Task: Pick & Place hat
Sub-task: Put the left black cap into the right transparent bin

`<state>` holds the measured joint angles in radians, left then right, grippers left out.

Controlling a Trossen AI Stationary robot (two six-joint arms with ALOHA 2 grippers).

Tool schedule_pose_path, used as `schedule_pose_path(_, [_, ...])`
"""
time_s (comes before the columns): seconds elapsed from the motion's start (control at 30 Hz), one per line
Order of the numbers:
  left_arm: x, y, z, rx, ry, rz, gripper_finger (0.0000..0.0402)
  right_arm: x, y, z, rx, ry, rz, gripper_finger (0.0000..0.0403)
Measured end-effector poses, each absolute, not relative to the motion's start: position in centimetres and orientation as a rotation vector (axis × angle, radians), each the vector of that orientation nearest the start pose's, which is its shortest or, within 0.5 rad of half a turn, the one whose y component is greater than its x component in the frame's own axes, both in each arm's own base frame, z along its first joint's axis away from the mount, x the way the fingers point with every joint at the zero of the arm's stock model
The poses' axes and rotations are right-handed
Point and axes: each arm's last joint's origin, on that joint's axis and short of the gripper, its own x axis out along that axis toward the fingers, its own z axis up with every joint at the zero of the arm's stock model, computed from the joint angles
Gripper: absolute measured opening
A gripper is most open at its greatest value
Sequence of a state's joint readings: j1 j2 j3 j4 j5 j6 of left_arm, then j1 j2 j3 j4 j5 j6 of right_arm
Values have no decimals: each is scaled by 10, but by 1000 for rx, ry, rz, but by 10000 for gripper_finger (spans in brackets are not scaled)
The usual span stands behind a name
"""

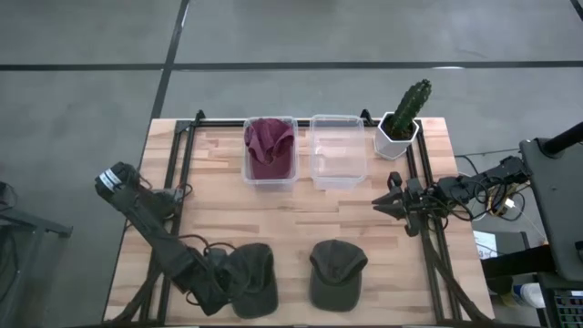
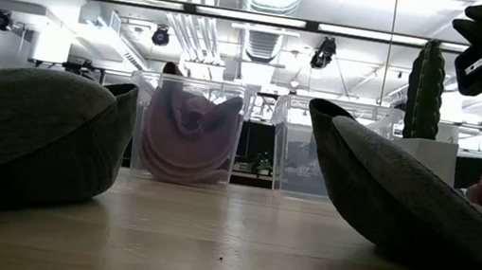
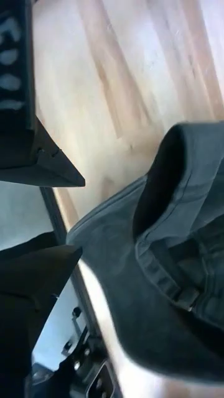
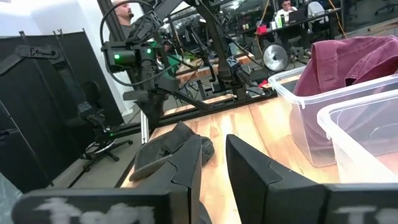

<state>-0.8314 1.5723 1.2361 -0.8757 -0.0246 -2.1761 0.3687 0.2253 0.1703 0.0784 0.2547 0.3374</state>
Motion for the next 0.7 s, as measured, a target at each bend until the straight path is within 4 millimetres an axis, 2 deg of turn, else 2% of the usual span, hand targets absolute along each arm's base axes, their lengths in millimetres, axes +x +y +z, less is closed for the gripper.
schedule_pose_path(0.37, [203, -221, 238, -1292, 1234, 758, 154, 102, 31, 211, 348, -5, 117, 82])
schedule_pose_path(0.7, [202, -220, 232, -1282, 1234, 771, 154, 102, 32, 212, 349, -7, 117, 68])
